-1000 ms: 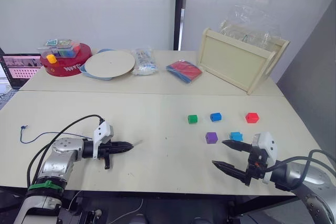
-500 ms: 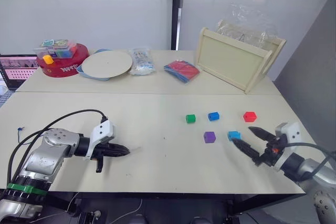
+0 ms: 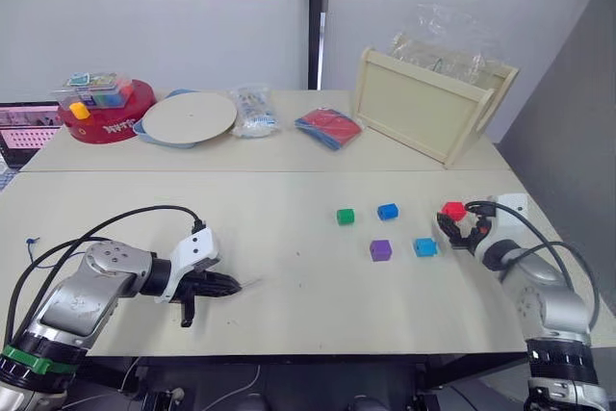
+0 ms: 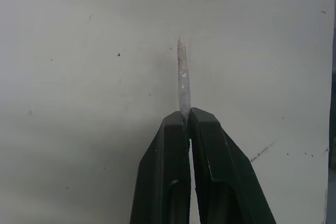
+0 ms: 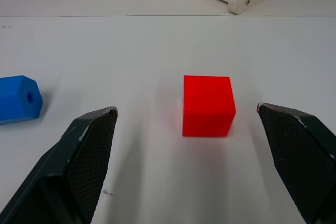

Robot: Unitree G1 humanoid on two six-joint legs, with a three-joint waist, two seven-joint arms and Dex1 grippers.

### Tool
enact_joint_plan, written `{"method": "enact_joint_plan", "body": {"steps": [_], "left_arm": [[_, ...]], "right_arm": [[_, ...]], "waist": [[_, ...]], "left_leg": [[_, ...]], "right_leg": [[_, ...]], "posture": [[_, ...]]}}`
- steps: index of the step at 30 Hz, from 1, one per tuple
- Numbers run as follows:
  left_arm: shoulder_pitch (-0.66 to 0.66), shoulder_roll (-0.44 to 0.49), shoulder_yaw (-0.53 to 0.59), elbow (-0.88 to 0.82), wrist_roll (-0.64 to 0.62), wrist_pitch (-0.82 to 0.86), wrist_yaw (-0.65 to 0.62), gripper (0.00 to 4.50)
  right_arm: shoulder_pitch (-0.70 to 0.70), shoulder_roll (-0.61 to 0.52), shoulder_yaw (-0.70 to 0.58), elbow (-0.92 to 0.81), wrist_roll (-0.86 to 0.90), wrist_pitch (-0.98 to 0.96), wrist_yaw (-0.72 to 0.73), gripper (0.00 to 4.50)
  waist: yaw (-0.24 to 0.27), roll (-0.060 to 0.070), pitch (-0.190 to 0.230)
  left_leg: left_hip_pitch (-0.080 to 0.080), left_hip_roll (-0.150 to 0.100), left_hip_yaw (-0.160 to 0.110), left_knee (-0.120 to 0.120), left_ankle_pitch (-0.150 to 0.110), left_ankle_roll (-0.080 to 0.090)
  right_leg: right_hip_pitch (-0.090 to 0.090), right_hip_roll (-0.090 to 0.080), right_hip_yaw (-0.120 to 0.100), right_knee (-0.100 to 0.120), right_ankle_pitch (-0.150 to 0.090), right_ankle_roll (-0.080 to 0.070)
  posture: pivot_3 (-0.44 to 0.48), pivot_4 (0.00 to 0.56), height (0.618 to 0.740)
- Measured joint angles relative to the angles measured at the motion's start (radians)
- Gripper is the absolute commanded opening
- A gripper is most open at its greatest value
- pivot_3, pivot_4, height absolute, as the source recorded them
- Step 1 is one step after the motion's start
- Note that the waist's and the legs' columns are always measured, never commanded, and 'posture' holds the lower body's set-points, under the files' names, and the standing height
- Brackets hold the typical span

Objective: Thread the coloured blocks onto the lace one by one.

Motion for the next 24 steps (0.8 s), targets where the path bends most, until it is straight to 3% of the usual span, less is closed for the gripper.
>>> {"method": "enact_joint_plan", "body": {"steps": [6,16,17,20,24], "left_arm": [[0.027,0.001,-0.001,-0.001,0.001,-0.02,0.009,0.02],[0.041,0.017,0.0,-0.008,0.001,-0.028,0.026,0.0],[0.041,0.017,0.0,-0.008,0.0,-0.029,0.027,0.0],[0.041,0.017,0.0,-0.008,0.0,-0.035,0.029,0.0],[0.04,0.02,0.001,-0.007,0.0,-0.041,0.031,0.0]], "right_arm": [[-0.15,-0.01,0.006,0.253,-0.051,-0.074,0.02,4.5],[-0.218,-0.01,0.007,0.438,-0.071,-0.171,0.058,1.33],[-0.218,-0.01,0.007,0.44,-0.071,-0.177,0.062,1.18],[-0.2,-0.003,-0.002,0.405,-0.067,-0.179,0.074,1.18],[-0.066,0.021,-0.014,0.131,-0.018,-0.154,0.079,1.18]], "waist": [[-0.001,0.001,0.0],[-0.002,0.001,0.001],[-0.002,0.001,0.001],[-0.002,0.001,0.001],[0.001,0.002,0.001]], "left_leg": [[0.0,0.0,0.0,0.0,0.0,0.0],[0.0,0.0,0.0,0.0,0.0,0.0],[0.0,0.0,0.0,0.0,0.0,0.0],[0.0,0.0,0.0,0.0,0.0,0.0],[-0.002,0.0,0.0,0.0,0.0,0.0]], "right_leg": [[-0.001,0.0,0.0,0.001,0.0,0.0],[-0.001,0.0,0.0,0.001,0.0,0.0],[-0.001,0.0,0.0,0.001,0.0,0.0],[-0.001,0.0,0.0,0.001,0.0,0.0],[-0.003,0.0,0.0,0.002,0.0,0.0]], "posture": [[0.0,0.15,0.74],[0.0,0.15,0.74],[0.0,0.15,0.74],[0.0,0.15,0.74],[0.0,0.15,0.74]]}}
